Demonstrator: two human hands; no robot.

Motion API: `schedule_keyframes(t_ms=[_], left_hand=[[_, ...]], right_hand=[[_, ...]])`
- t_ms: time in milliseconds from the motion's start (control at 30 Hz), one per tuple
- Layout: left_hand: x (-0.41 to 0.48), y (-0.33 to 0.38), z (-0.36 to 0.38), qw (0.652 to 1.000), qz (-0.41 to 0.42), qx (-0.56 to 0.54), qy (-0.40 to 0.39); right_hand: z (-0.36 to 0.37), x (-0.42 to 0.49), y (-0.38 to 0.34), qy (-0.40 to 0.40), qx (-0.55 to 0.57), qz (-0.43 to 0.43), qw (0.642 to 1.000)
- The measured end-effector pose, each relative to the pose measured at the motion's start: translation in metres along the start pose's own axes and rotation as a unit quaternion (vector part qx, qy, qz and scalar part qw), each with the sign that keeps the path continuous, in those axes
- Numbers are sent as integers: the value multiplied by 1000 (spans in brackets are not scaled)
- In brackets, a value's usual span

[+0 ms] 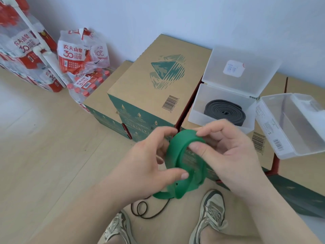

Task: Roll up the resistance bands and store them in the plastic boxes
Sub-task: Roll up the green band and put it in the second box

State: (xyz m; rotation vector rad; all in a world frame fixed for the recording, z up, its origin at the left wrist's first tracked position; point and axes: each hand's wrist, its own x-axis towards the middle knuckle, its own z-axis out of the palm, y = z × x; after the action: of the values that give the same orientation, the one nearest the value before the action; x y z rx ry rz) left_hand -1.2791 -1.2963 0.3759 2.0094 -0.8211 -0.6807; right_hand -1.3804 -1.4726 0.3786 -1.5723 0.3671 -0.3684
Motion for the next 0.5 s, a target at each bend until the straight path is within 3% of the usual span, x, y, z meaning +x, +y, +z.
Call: schedule_keyframes(t_ms=[100,300,500], left_hand=[[1,-4,5,999,-30,-11,-39],[2,-1,-4,986,-27,-166,4],[0,1,-12,993,15,-104,58]], right_hand=[[-6,3,-8,51,36,-1,998],[-12,4,-1,55,-9,64,996],[-21,4,11,-5,-129,147,981]])
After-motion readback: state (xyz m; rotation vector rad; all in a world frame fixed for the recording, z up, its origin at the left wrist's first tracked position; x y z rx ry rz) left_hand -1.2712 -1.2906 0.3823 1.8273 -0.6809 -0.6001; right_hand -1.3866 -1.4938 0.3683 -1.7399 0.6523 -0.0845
